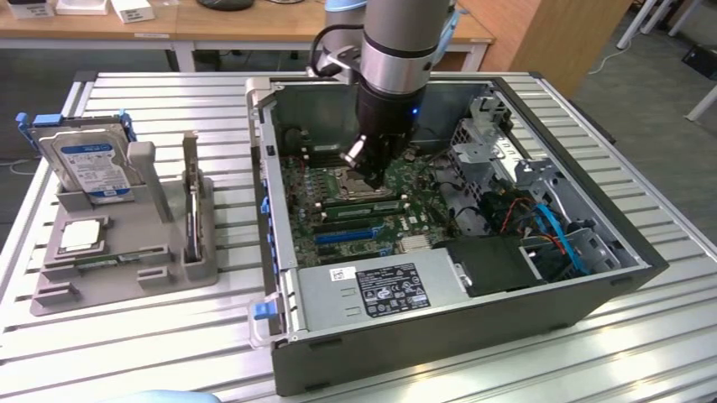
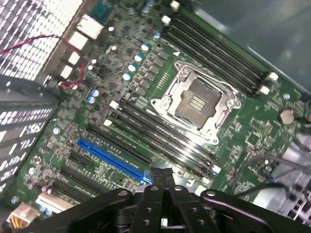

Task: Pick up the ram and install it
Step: 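Press down the ram until it locks into place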

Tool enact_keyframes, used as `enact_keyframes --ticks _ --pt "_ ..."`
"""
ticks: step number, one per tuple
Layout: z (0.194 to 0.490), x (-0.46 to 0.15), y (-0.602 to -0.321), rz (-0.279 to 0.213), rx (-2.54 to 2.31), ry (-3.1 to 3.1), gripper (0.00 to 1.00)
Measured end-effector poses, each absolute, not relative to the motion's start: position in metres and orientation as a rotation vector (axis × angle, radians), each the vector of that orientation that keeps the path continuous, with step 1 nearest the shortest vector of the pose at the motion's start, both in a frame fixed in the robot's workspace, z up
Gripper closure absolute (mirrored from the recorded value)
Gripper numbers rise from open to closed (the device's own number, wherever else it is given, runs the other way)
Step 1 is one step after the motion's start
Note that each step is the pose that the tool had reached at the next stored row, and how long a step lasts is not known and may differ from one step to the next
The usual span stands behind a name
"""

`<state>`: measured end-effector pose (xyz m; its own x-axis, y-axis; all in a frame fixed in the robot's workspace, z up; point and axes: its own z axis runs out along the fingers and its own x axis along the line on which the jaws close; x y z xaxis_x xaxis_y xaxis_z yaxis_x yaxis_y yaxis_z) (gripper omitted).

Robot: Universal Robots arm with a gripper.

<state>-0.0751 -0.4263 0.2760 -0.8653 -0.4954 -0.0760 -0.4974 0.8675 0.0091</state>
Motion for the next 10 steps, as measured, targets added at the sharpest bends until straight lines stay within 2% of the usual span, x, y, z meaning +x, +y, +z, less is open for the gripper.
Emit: enact_keyframes --ticks 10 --pt "0.2759 -0.0751 -0.4263 0.035 -0.554 3.018 0.9"
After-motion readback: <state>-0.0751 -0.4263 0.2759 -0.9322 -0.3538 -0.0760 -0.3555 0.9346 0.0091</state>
